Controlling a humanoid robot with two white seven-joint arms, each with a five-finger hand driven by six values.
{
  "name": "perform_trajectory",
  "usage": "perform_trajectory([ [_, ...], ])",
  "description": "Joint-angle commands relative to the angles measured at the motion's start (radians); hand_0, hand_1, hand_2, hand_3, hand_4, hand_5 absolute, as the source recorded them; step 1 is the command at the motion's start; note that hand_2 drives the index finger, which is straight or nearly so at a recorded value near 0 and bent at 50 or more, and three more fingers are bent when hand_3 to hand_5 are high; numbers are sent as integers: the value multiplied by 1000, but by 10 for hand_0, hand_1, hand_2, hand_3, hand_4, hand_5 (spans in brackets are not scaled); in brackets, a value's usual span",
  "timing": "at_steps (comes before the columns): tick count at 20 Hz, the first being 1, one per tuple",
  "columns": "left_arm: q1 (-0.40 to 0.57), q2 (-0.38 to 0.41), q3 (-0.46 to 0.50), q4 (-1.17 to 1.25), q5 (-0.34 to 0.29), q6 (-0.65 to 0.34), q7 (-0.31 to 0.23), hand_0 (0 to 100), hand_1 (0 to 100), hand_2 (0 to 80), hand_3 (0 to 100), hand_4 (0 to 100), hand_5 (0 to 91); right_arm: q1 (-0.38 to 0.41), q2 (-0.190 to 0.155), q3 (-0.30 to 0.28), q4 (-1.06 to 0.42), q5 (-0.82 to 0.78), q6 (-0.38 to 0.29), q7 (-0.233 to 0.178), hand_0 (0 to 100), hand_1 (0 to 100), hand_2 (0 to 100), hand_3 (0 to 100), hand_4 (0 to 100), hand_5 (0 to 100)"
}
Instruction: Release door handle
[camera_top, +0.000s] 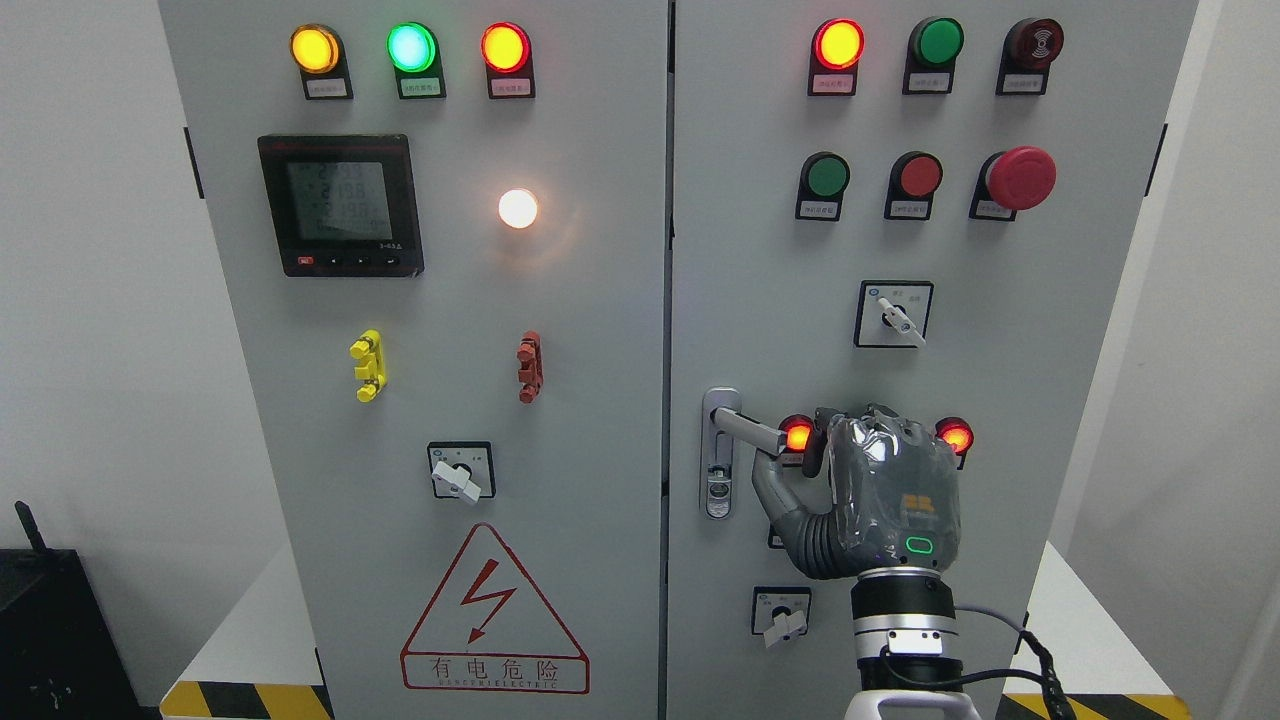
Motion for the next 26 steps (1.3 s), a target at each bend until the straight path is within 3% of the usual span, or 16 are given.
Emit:
perform_trajectory([
  [1,0,0,0,0,0,-1,-1,0,0,45,104,4,0,-3,0,-2,-5,-1,0,1,462,411,757,952,719,655],
  [26,0,0,0,0,0,1,-1,0,0,45,106,4,0,-5,0,-3,-5,-2,0,-1,472,399,758,950,718,652],
])
